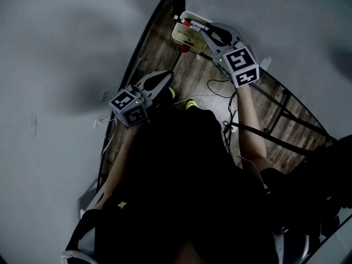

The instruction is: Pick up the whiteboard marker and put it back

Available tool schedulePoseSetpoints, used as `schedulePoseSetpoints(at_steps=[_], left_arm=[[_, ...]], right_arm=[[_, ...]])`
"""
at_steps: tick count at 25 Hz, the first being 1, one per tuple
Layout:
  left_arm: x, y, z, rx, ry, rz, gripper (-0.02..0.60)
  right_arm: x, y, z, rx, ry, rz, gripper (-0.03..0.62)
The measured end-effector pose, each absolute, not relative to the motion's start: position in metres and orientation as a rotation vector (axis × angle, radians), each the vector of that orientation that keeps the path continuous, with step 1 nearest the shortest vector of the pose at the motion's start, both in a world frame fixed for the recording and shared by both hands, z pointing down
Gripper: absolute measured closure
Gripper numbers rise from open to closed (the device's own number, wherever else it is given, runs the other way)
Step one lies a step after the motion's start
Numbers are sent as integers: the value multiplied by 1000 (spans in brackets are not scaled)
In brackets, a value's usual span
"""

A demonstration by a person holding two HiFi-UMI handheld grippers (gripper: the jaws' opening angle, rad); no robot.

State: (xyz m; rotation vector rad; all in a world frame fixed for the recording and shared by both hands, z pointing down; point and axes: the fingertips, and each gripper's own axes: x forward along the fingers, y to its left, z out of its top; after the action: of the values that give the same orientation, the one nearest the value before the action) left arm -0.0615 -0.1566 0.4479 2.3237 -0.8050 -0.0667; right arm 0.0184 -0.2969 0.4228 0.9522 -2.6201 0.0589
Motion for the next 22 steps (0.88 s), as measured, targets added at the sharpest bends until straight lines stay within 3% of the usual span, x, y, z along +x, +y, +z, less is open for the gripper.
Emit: schedulePoseSetpoints(at_steps=[22], left_arm=[[-63, -159, 459, 2271, -790, -33, 575]], right_arm=[[41, -311, 452, 1023, -2619, 186, 516]])
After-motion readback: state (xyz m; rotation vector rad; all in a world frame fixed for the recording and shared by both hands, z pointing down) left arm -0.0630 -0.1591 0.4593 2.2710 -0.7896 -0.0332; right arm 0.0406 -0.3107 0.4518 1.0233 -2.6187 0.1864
